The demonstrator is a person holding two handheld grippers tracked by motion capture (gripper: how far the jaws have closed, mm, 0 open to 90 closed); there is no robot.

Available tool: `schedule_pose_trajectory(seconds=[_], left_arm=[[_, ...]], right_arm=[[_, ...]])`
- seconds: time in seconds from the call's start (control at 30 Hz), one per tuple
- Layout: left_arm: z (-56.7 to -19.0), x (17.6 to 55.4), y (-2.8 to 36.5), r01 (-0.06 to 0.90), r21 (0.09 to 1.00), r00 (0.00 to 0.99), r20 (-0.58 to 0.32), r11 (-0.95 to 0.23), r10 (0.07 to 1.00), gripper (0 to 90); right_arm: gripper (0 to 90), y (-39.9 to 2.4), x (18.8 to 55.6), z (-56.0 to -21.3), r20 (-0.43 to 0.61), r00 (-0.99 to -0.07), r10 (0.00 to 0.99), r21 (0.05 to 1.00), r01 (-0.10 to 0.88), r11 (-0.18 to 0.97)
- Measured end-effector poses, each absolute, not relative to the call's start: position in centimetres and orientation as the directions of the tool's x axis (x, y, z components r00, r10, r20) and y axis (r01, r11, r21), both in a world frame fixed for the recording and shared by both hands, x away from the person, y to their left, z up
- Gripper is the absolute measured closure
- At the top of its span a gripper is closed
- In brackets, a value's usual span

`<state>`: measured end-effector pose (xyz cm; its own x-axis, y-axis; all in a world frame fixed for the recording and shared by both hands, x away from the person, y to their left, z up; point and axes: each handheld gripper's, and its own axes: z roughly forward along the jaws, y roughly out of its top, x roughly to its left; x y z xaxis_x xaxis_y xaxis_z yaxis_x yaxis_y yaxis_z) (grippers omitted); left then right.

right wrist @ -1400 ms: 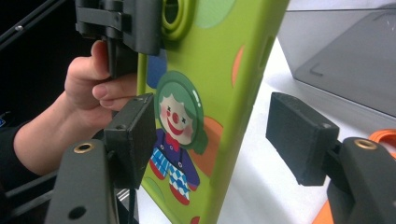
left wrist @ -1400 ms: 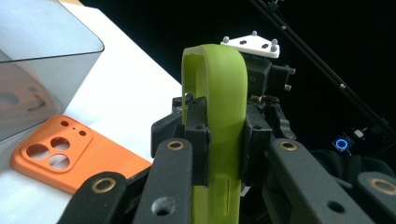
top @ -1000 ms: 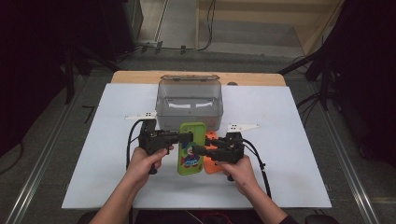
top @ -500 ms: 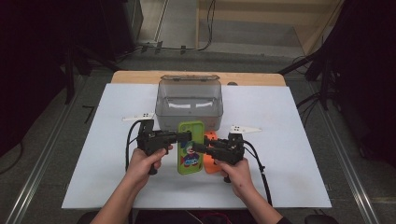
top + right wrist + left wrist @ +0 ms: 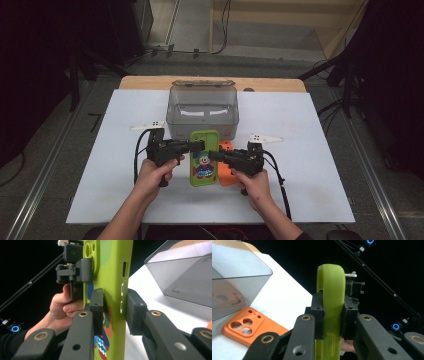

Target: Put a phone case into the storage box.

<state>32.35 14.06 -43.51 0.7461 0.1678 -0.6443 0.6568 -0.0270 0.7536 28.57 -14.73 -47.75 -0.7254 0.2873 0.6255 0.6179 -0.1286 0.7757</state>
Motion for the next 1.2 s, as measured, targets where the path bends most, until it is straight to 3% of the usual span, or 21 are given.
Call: schedule_pose_trajectory(seconds=[0.17,0.57,0.7,1.2], left_arm=[[-43.6,32.4,14.2,0.656,0.755,0.747,-0.643,-0.024,0.170,77.1],[-43.7,32.5,14.2,0.662,0.748,0.740,-0.647,-0.032,0.185,69.5],[-43.7,32.4,14.2,0.661,0.750,0.739,-0.642,-0.036,0.205,58.9],[-43.4,32.1,14.7,0.623,0.776,0.762,-0.574,-0.098,0.299,39.0]], right_arm=[[74.8,-15.0,28.6,-47.6,0.643,-0.720,0.259,0.762,0.634,-0.130],[76.2,-15.0,28.4,-47.0,0.635,-0.722,0.275,0.766,0.635,-0.100],[76.3,-15.0,28.4,-46.8,0.623,-0.723,0.299,0.771,0.631,-0.082],[76.2,-15.9,28.5,-46.4,0.633,-0.684,0.362,0.753,0.653,-0.084]])
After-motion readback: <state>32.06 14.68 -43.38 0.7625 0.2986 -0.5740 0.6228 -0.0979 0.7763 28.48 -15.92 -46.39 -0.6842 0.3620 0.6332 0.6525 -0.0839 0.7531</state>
